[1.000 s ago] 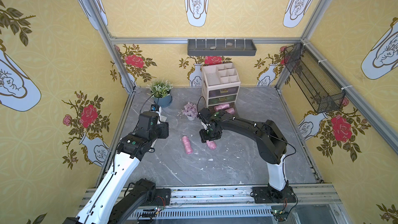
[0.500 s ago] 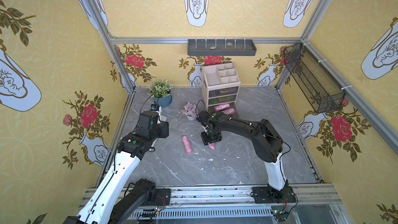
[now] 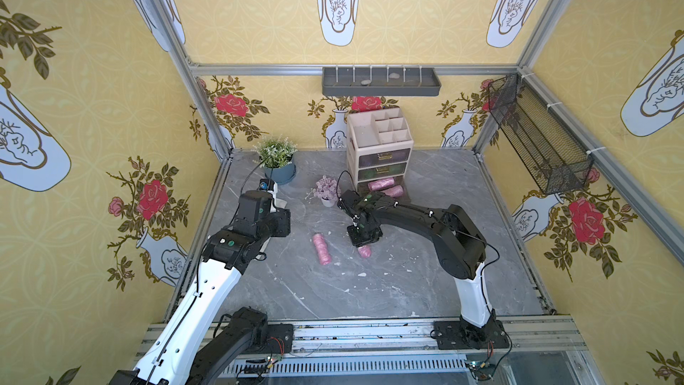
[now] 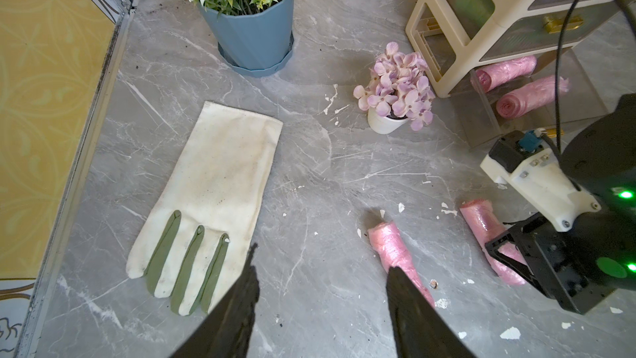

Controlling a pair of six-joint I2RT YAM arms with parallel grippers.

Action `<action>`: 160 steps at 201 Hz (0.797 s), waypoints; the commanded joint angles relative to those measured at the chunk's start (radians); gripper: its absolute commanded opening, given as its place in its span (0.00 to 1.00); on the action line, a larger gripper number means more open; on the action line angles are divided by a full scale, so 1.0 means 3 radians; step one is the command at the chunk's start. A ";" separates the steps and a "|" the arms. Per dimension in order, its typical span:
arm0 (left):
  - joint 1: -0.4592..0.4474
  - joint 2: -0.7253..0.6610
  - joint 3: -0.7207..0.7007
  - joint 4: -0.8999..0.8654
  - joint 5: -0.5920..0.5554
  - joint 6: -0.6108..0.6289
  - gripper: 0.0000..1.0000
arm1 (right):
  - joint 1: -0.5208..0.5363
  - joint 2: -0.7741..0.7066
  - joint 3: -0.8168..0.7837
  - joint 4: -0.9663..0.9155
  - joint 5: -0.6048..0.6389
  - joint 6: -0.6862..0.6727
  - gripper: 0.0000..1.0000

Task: Sort the rolls of trash bags by color and place them into the drawer
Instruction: Pick up the roll of trash bags from the center of the board.

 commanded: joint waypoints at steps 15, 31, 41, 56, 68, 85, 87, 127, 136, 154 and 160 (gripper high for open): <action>0.0008 0.0010 -0.0022 0.0049 0.0006 0.0000 0.61 | 0.0004 0.0011 0.0034 -0.0038 0.0068 -0.0027 0.31; 0.0005 0.0013 -0.0022 0.0049 0.0015 -0.0003 0.61 | 0.0002 0.0010 0.0031 -0.0038 0.0070 -0.0025 0.29; 0.0006 0.0018 -0.0022 0.0052 0.0021 -0.0002 0.61 | 0.0006 0.0013 0.0033 -0.0039 0.0072 -0.0025 0.27; 0.0008 0.0021 -0.0022 0.0050 0.0025 -0.0003 0.61 | 0.0002 0.0004 0.0030 -0.0039 0.0071 -0.0029 0.25; 0.0010 0.0017 -0.0022 0.0049 0.0027 -0.0004 0.61 | 0.0008 -0.0009 0.0028 -0.0038 0.0070 -0.0026 0.23; 0.0013 0.0018 -0.0019 0.0044 0.0027 -0.0004 0.61 | 0.0009 -0.0033 0.0014 -0.0039 0.0075 -0.0015 0.20; 0.0011 0.0017 -0.0022 0.0047 0.0027 -0.0004 0.61 | 0.0007 -0.0039 0.0013 -0.0035 0.0075 -0.0012 0.20; 0.0013 0.0021 -0.0017 0.0046 0.0029 -0.0001 0.61 | 0.0036 -0.0238 0.0022 0.0034 -0.0043 0.0001 0.19; 0.0020 0.0021 -0.0017 0.0044 0.0031 -0.0004 0.61 | 0.0040 -0.0320 0.0024 0.0070 -0.0083 0.0016 0.18; 0.0020 0.0021 -0.0017 0.0044 0.0031 -0.0002 0.61 | 0.0044 -0.0501 0.0054 0.0105 -0.0127 0.0059 0.18; 0.0017 0.0021 -0.0017 0.0047 0.0027 -0.0003 0.61 | 0.0047 -0.0562 0.0071 0.0113 -0.0131 0.0079 0.18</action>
